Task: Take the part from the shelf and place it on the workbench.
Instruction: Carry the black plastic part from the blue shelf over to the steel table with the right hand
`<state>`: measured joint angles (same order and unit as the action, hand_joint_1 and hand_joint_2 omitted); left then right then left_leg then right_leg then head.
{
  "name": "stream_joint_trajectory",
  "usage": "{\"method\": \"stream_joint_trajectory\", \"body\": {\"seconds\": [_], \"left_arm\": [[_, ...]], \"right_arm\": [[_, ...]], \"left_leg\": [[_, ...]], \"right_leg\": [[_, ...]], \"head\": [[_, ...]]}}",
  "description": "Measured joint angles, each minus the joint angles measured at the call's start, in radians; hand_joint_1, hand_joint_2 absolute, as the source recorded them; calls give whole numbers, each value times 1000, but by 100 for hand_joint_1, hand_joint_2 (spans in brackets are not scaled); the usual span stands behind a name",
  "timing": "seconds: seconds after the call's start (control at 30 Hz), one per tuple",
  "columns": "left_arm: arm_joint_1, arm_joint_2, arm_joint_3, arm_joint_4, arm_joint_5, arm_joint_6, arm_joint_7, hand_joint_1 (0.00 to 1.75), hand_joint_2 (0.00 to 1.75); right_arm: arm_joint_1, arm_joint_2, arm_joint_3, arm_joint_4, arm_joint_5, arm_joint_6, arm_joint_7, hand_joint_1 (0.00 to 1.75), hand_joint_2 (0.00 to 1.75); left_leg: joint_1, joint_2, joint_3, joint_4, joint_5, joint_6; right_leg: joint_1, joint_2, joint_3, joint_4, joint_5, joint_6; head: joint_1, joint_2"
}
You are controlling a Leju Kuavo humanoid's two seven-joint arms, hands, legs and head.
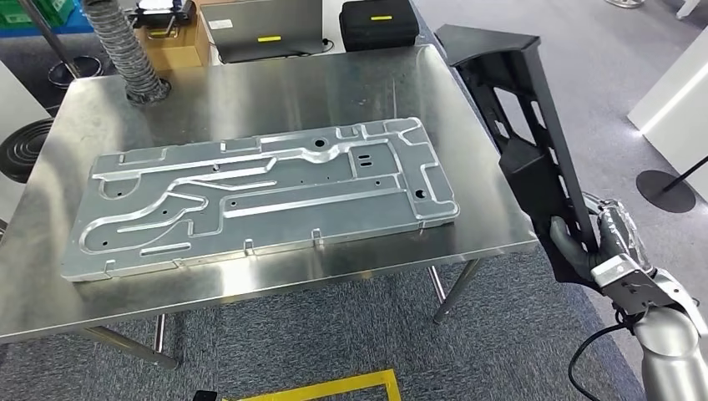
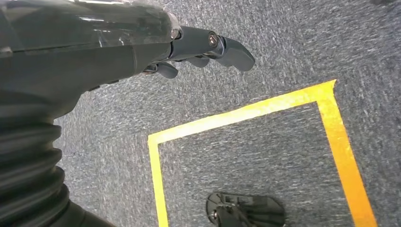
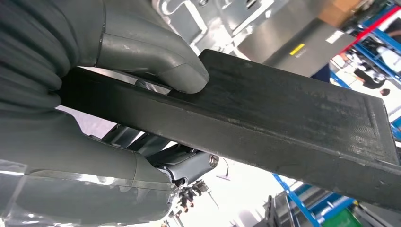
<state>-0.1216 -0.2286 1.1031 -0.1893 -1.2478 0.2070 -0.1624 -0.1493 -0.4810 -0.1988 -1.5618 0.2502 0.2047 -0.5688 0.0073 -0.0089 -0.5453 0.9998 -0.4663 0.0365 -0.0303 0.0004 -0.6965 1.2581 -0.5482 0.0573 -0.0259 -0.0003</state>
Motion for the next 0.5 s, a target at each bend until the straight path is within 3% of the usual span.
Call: {"method": "stream_joint_trajectory", "body": {"seconds": [0.07,0.1,0.13,0.27,0.33,0.4,0.43,0.47,0.5], "left_arm": [[-1,0,0,0,-2,0,0,0,175],[-2,0,0,0,-3,-1,0,0,175],[-3,0,0,0,-3,-1,0,0,175],[-7,-1,0,0,-6,-2,-3,0,175],[-10,-1,0,0,-7,-2,-5,0,175],[-10,-1,0,0,-7,-2,-7,0,175],[-9,-1,0,0,-7,-2,-7,0,175],[-7,-1,0,0,-7,-3,-7,0,175],[-7,-1,0,0,-7,-3,-7,0,175]], "right_arm": [[-24,-14,9,17,18,-9,2,175,175],[-39,-20,14,26,27,-14,2,175,175],[-54,-25,21,36,38,-18,4,175,175],[-107,-42,57,71,82,-34,12,175,175],[-140,-48,73,84,94,-42,15,175,175],[-168,-52,90,98,103,-48,19,175,175],[-178,-53,99,105,107,-49,21,175,175],[-187,-54,109,114,111,-49,23,175,175],[-196,-56,118,122,114,-50,25,175,175]], "left_leg": [[3,-2,19,3,-17,-10],[3,-3,24,6,-26,-17],[1,-3,27,8,-32,-23],[0,1,27,17,-51,-41],[2,3,-10,99,-94,-48],[3,3,-93,248,-150,-50],[2,3,-131,308,-163,-49],[2,3,-155,334,-155,-46],[2,3,-156,314,-123,-41]], "right_leg": [[-6,-1,44,-129,88,6],[-6,-1,67,-186,112,2],[-4,0,80,-221,122,-3],[0,3,86,-235,110,-34],[-1,2,91,-237,105,-46],[4,0,95,-237,100,-55],[7,0,98,-237,97,-57],[10,0,102,-236,94,-59],[13,0,107,-236,91,-60]], "head": [[0,0],[0,0],[0,0],[0,0],[0,0],[0,0],[0,0],[0,0],[0,0]]}}
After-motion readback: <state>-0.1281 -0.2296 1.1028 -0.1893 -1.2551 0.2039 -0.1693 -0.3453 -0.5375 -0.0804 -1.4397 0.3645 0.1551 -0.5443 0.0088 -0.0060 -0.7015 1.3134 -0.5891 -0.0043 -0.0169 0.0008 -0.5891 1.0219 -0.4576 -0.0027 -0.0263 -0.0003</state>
